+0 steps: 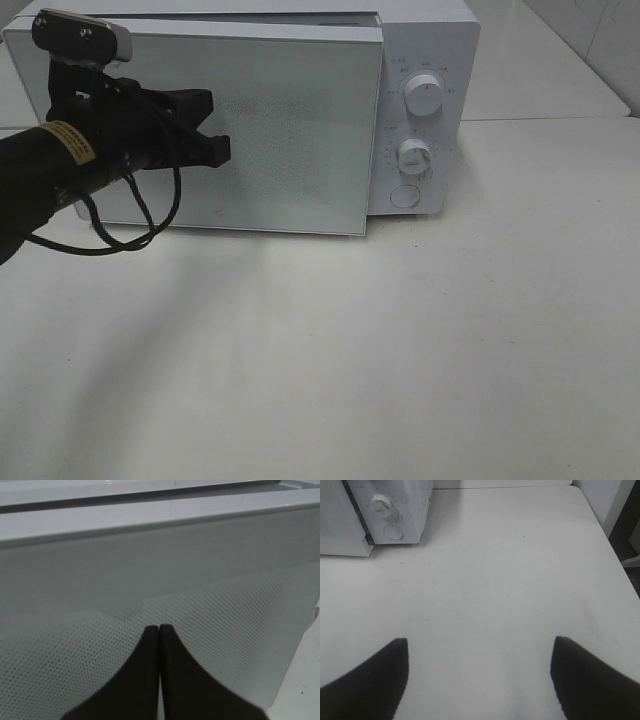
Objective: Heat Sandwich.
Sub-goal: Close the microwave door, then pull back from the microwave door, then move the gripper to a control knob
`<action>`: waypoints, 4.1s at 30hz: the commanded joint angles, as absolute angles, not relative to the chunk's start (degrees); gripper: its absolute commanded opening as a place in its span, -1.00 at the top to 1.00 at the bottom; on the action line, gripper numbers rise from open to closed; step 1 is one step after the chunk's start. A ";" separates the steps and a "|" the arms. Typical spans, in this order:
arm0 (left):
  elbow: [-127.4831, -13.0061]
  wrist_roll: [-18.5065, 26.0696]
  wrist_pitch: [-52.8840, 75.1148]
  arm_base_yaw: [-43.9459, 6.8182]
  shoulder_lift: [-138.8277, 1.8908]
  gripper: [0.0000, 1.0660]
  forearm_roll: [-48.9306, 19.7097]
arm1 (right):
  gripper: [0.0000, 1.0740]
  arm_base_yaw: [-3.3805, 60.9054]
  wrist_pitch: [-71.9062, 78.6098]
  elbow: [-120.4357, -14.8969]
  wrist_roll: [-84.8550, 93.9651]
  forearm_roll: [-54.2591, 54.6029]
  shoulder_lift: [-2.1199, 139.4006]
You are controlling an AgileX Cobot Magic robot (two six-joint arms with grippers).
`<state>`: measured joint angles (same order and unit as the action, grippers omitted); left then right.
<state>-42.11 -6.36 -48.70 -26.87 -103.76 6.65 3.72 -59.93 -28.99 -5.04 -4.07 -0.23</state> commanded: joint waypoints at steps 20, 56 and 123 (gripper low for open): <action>-56.21 -5.27 -44.92 -31.57 -111.84 1.00 2.92 | -0.40 3.27 -59.47 -28.99 -4.87 -3.95 -1.72; -68.18 -5.96 -40.97 -32.54 -116.54 1.00 3.50 | -0.40 3.27 -59.47 -28.99 -4.87 -3.95 -1.72; -51.05 -11.63 42.69 -33.35 -85.77 -0.92 5.04 | -0.40 3.27 -59.47 -28.99 -4.93 -3.95 -1.72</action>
